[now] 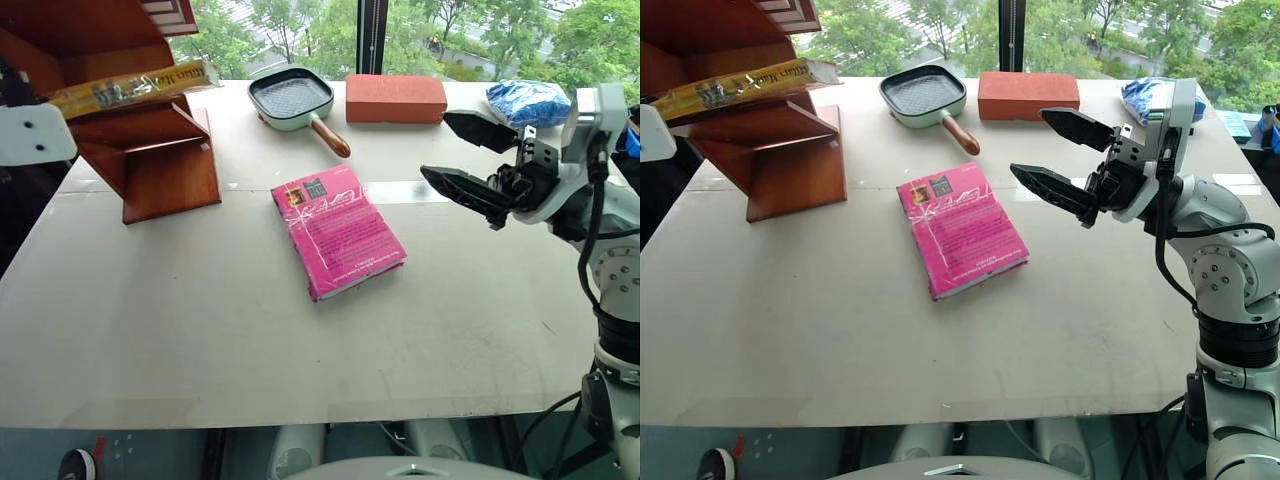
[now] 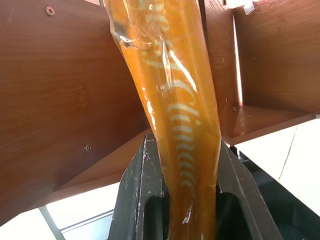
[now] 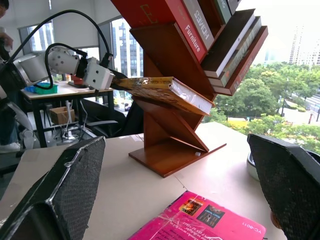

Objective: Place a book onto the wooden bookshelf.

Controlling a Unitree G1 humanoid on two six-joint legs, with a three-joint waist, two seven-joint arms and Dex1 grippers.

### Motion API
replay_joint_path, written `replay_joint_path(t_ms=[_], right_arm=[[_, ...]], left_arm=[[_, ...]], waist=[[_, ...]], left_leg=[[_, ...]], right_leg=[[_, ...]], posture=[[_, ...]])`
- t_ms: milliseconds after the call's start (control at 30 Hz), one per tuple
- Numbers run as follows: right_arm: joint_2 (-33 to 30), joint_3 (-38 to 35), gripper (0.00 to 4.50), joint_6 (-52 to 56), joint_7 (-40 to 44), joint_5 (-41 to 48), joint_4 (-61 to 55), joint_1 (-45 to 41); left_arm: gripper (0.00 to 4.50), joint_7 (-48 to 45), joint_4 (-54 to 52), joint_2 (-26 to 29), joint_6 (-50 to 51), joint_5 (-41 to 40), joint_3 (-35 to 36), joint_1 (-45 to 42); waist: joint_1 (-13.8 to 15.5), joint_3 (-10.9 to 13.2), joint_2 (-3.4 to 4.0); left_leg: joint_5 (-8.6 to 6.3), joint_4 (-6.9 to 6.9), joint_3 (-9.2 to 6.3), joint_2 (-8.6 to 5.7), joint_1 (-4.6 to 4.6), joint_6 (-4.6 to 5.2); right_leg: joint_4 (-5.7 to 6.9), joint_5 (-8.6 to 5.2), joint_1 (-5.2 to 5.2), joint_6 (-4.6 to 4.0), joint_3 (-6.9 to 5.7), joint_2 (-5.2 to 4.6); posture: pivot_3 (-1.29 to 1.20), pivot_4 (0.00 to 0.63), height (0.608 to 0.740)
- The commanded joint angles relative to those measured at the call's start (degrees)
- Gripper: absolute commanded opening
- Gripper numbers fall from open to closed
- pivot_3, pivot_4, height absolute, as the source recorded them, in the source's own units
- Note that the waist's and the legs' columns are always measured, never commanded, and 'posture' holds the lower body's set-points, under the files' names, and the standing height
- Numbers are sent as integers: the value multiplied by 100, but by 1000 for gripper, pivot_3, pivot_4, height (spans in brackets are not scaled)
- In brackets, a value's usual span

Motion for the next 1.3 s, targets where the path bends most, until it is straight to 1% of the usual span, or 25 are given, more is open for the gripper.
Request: replay_joint_path(t_ms=[33,367,533,567,600,633,667,700,767,800,867,967,1000,1067,1133,1200,1233,1267,1300], right_arm=[[-59,-47,4500,2,-200,-125,-140,-118],[-54,-84,4500,126,-428,-192,-211,-72],[-82,-89,4500,143,-445,-201,-233,-34],[-80,-104,4500,141,-428,-176,-241,-21],[-77,-117,4500,140,-411,-151,-246,-11],[-76,-123,4500,142,-400,-134,-250,-6],[-74,-124,4500,143,-392,-125,-251,-4],[-74,-122,4500,147,-390,-122,-247,-7],[-70,-110,4500,146,-381,-122,-237,-6],[-66,-102,4500,145,-376,-123,-238,-3],[-57,-87,4500,131,-357,-135,-220,-1],[-66,-82,4500,128,-326,-141,-189,-19],[-65,-80,4500,134,-320,-134,-182,-30],[-68,-79,4500,140,-301,-125,-179,-33],[-67,-72,4500,138,-270,-127,-161,-25],[-49,-39,4500,119,-230,-158,-137,-8],[-39,-24,4500,115,-222,-171,-133,-4],[-22,-1,4500,108,-222,-189,-134,-4],[-12,19,4500,102,-219,-206,-137,-2]], left_arm=[[209,159,210,12,-100,154,-134,-332],[209,337,836,-113,-345,439,-588,-919],[209,306,926,-168,-219,463,-608,-967],[1219,277,940,-167,-157,441,-590,-964],[1552,265,943,-160,-119,440,-583,-964],[2089,259,939,-151,-92,448,-582,-963],[2434,261,933,-144,-51,454,-578,-963],[3053,285,922,-133,-22,476,-578,-969],[4086,364,899,-97,68,538,-570,-992],[4413,394,886,-74,112,565,-560,-994],[4413,310,702,106,358,706,-553,-976],[4413,-264,42,373,1096,715,-441,-1201],[4413,-446,-203,348,1360,543,-353,-1399],[4413,-938,-723,55,2141,-165,-94,-1791],[4413,-1496,-1374,-252,2971,-893,80,-1991],[4413,-2003,-2216,-629,4031,-1814,291,-1909],[4413,-2154,-2544,-770,4471,-2150,395,-1838],[4413,-2320,-3018,-977,5104,-2715,567,-1659],[4413,-2537,-3479,-1052,5684,-3173,727,-1345]], waist=[[0,0,0],[-37,0,0],[-70,0,0],[-80,0,-1],[-92,-1,-1],[-102,-1,-1],[-110,-1,-1],[-116,-1,-1],[-123,-1,-1],[-124,-1,-1],[-125,-1,-1],[-139,2,-16],[-138,3,-19],[-105,3,-23],[-84,3,-23],[-85,1,-19],[-86,2,-18],[-95,2,-18],[-115,2,-17]], left_leg=[[0,0,0,0,0,0],[0,3,1,-4,0,0],[0,4,1,-3,0,0],[0,4,2,-3,0,0],[0,5,1,-3,0,0],[0,5,1,-3,0,0],[0,5,0,-3,0,0],[0,5,1,-3,0,0],[0,6,0,-3,0,0],[0,6,0,-3,0,0],[0,6,0,-2,0,0],[0,7,-2,-4,-1,0],[0,7,-1,-4,-2,0],[0,10,-4,-4,-5,0],[0,19,-11,-2,-10,0],[0,21,-9,-3,-8,0],[0,22,-9,-3,-3,0],[0,24,-12,-2,-2,0],[0,26,-12,-1,0,0]], right_leg=[[2,0,0,0,0,1],[4,1,0,0,1,5],[5,1,0,0,1,4],[5,1,0,0,1,4],[5,1,0,0,1,4],[6,1,0,0,1,4],[6,1,0,0,1,4],[6,1,0,0,1,4],[7,1,0,1,1,4],[7,1,0,1,1,4],[7,1,0,1,1,4],[7,1,0,1,0,6],[7,1,0,1,0,6],[6,1,0,1,-2,6],[8,1,2,1,-6,2],[9,1,4,2,-4,1],[12,1,7,2,-4,0],[17,1,8,2,-5,1],[20,1,8,2,-4,4]], posture=[[0,150,740],[0,150,740],[0,150,740],[0,150,740],[0,150,740],[0,150,740],[0,150,740],[0,150,740],[0,150,740],[0,150,740],[0,150,740],[0,150,740],[0,150,740],[0,150,740],[0,150,740],[0,150,740],[0,150,740],[0,150,740],[0,150,740]])
